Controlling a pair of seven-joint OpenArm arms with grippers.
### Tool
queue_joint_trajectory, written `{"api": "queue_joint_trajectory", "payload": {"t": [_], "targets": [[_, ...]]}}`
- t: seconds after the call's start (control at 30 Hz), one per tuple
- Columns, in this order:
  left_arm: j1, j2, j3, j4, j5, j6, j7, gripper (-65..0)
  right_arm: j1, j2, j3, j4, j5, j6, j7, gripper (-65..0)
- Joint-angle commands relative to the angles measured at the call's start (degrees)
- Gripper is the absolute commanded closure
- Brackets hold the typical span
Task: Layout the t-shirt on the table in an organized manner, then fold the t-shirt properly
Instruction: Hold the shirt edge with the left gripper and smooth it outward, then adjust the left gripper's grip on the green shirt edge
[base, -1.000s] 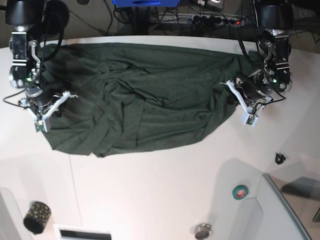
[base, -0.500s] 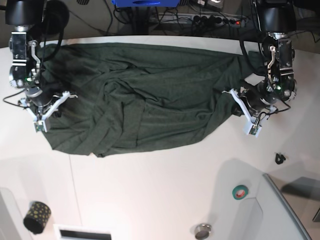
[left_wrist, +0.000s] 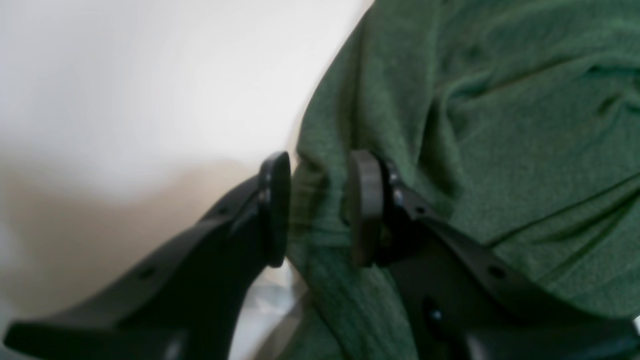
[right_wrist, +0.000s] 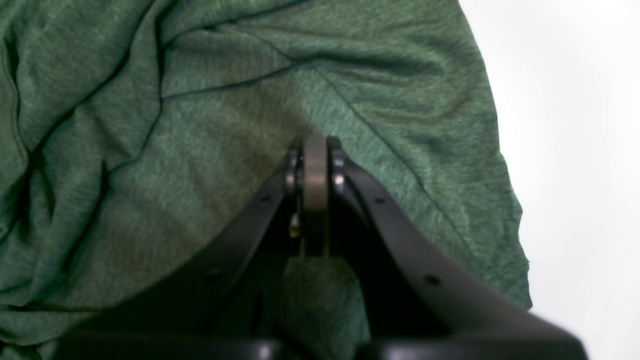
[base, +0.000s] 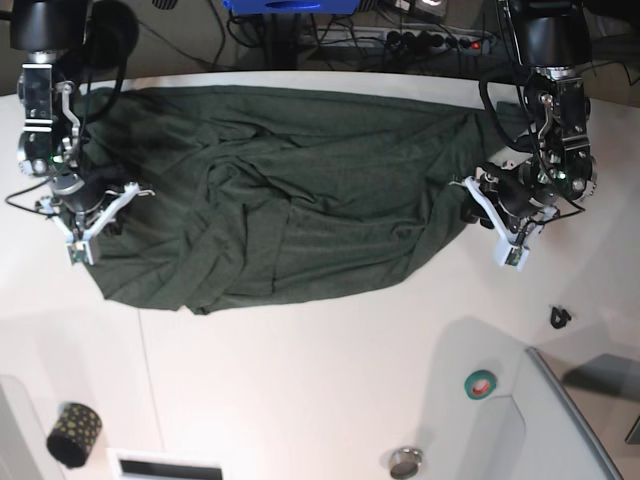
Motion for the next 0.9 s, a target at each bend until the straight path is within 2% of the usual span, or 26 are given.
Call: {"api": "queue_joint_trajectory", "payload": {"t": [0.0,0.37,0.5,0.7,0.87], "targets": [[-0.8,-0.5,0.1,0.0,-0.3,0.0,-0.9,-19.3,0.8,0.6,0.2,0.8,0.1,0.1,1.4,-0.2],[-1.3,0.6,0.2,-3.0,-0.4,-0.2,-1.1,-19.1,0.7,0.6,0.2,0.8,0.1,0.1,1.4,-0.2],[-1.3,2.0,-0.3,-2.6,-0.4,-3.8,-0.8,-19.7,0.6,0.6,0.2,0.8,0.1,0.1,1.4,-0.2],[-1.2,2.0,-0.4,-2.5,-0.4,-4.0,-0.7,-20.2,0.6,0.7,0.2,0.8,0.0,0.1,1.4,-0.2],[-0.7,2.0,-5.7,0.0,-0.4,-4.0,-0.2,-20.4,0.6,0.7,0.2,0.8,0.0,0.1,1.4,-0.2]]}}
